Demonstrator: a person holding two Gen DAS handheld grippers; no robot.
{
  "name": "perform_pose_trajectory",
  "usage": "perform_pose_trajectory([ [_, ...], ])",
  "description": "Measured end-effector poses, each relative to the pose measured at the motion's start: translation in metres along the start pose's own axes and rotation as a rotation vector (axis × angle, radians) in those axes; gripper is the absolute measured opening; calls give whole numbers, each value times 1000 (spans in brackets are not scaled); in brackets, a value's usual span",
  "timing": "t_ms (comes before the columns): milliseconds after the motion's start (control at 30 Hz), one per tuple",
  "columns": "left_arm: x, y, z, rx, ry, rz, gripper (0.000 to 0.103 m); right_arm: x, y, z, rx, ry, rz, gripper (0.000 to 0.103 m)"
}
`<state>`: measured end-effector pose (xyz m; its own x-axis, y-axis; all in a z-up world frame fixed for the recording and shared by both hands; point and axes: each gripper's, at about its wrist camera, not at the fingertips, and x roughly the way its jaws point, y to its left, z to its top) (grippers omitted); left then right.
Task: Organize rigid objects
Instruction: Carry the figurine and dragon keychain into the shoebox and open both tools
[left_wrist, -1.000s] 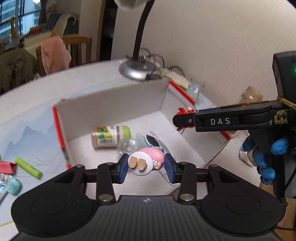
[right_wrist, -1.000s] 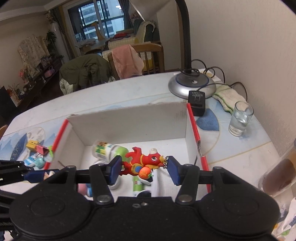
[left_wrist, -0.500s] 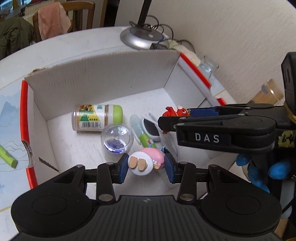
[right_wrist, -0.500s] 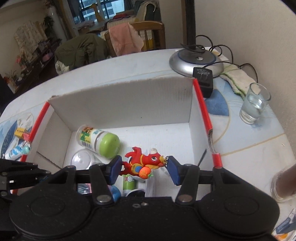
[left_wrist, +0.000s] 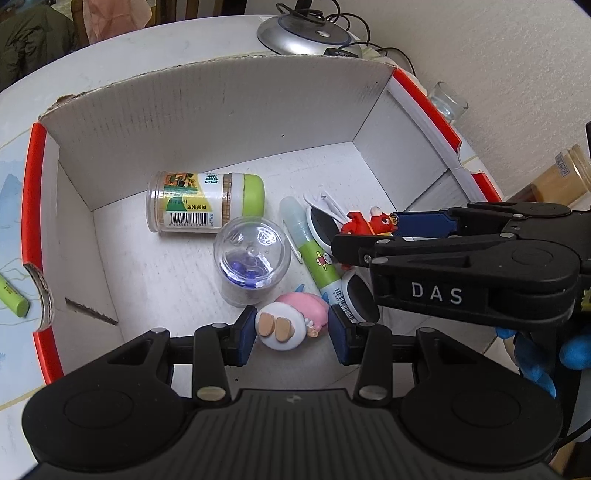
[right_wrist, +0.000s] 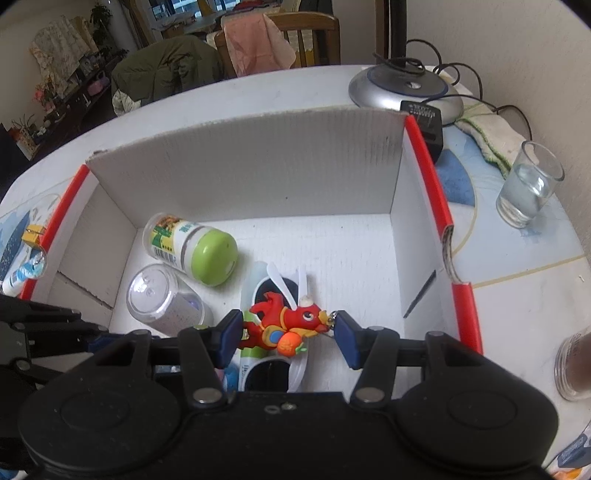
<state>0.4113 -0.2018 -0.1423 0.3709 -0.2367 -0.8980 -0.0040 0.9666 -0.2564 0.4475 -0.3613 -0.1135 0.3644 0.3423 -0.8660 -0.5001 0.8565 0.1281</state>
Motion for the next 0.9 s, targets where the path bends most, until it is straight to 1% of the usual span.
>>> perform_pose_trajectory([
  [233,3,0,-3,7,19,10,42,-1,1,1,0,13,8,62],
  [433,1,-2,-7,22,24,28,43,-7,5,0,-4,6,15,72],
  [500,-3,-2,-10,19,11,32,48,-11,7,-1,-7,-1,19,73],
  [567,-8,-1,-11,18,-5,33,50,-14,8,-1,-8,-8,19,73],
  [633,-13,-2,-12,21,-19,35,54,-19,10,-2,-6,-16,21,73],
  [900,-44,0,-24,13,-94,28,54,-41,18,-4,-18,-58,37,74],
])
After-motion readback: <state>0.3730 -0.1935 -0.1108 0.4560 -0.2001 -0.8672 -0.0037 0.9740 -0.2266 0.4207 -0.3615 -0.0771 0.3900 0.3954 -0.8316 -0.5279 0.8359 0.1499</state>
